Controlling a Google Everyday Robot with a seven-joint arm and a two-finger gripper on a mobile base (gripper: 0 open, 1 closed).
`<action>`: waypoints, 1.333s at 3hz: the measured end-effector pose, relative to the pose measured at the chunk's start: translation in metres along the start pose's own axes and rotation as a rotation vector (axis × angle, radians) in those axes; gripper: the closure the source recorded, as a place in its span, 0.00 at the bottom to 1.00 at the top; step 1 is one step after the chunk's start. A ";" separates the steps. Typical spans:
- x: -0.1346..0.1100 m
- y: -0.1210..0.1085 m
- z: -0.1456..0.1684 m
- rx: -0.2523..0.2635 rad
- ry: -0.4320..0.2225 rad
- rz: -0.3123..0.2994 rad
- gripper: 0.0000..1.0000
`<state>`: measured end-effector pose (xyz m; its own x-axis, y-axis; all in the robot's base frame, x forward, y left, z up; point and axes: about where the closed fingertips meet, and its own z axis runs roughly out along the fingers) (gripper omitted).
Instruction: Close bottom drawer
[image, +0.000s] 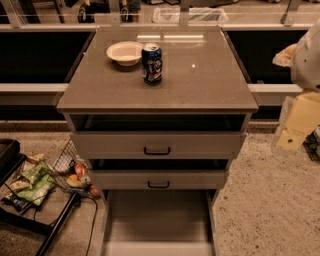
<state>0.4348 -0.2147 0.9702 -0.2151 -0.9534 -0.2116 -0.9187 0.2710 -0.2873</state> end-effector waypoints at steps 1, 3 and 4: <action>0.013 0.032 0.016 0.023 -0.013 0.021 0.00; 0.084 0.103 0.079 0.107 0.054 0.109 0.00; 0.125 0.145 0.156 0.058 0.133 0.120 0.00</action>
Offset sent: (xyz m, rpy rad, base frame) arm -0.1554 -0.0635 -0.2329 -0.0122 0.1355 -0.2020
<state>0.3268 -0.2736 0.7562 -0.3672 -0.9220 -0.1228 -0.8643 0.3870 -0.3213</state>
